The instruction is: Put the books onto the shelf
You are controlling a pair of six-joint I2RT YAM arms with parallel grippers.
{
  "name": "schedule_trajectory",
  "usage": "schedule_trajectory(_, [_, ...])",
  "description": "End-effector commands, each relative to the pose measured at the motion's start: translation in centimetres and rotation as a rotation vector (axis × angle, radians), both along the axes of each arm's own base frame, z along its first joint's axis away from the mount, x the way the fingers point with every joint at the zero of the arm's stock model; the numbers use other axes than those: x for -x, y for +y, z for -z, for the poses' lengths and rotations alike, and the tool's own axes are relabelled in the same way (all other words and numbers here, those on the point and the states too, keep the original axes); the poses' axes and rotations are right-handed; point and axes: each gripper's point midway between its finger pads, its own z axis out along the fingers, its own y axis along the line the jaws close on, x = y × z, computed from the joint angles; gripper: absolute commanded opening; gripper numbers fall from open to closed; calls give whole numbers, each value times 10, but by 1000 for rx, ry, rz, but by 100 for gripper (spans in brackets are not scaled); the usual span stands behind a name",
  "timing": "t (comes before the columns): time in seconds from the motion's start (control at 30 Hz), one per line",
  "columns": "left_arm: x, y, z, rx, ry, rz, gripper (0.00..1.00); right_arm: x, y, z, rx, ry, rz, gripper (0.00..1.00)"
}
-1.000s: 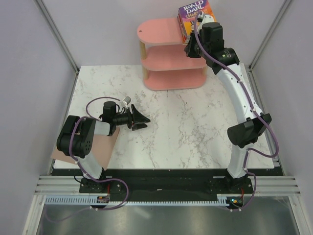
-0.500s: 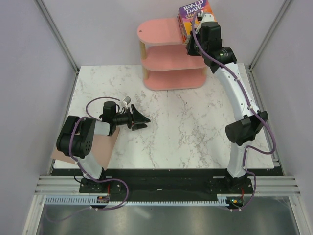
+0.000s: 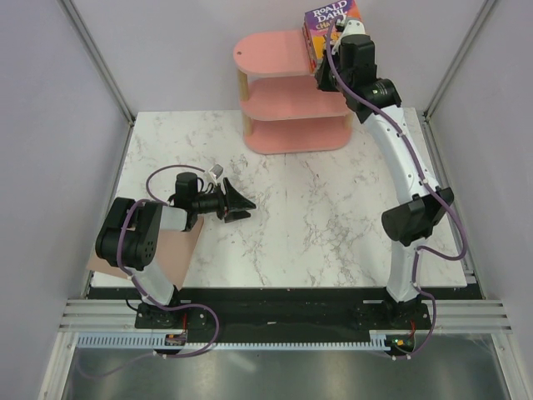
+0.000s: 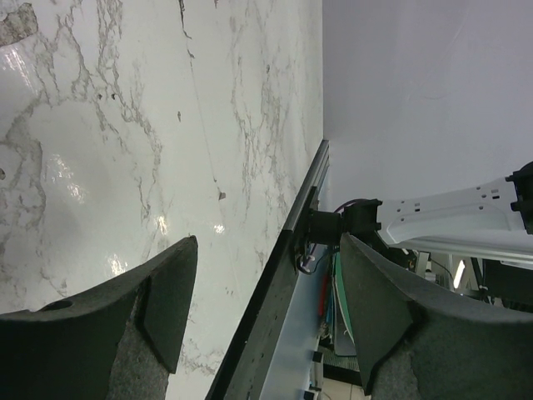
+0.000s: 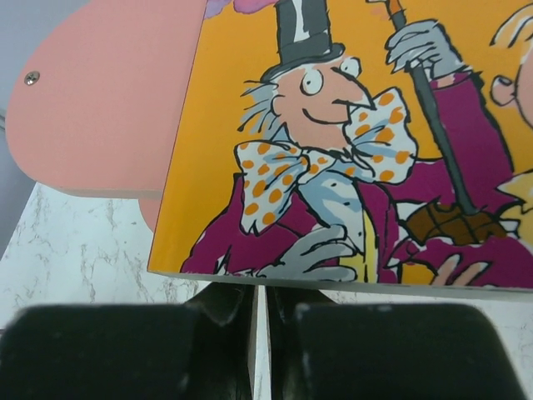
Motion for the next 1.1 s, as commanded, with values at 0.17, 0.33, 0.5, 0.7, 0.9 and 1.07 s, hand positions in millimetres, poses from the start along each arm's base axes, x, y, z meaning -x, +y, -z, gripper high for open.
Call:
schedule_trajectory(0.17, [0,-1,-14,-3,-91,26,76,-12,1,-22,-26,-80,20,12])
schedule_trajectory(0.33, [1,-1,-14,-6,-98,26,76,-6,-1,-26,-22,-88,13,12])
schedule_trajectory(0.5, [-1,-1,-16,-13,-111,27,77,13,-6,-22,-18,-70,2,13])
schedule_trajectory(0.7, [-5,0,-16,-39,-108,19,100,50,-16,20,-16,2,-7,37])
schedule_trajectory(0.9, [-23,16,-18,-247,-111,-31,100,89,-37,105,15,144,49,75])
schedule_trajectory(1.07, [-52,35,-56,-438,-233,-63,100,117,-56,181,63,289,99,93])
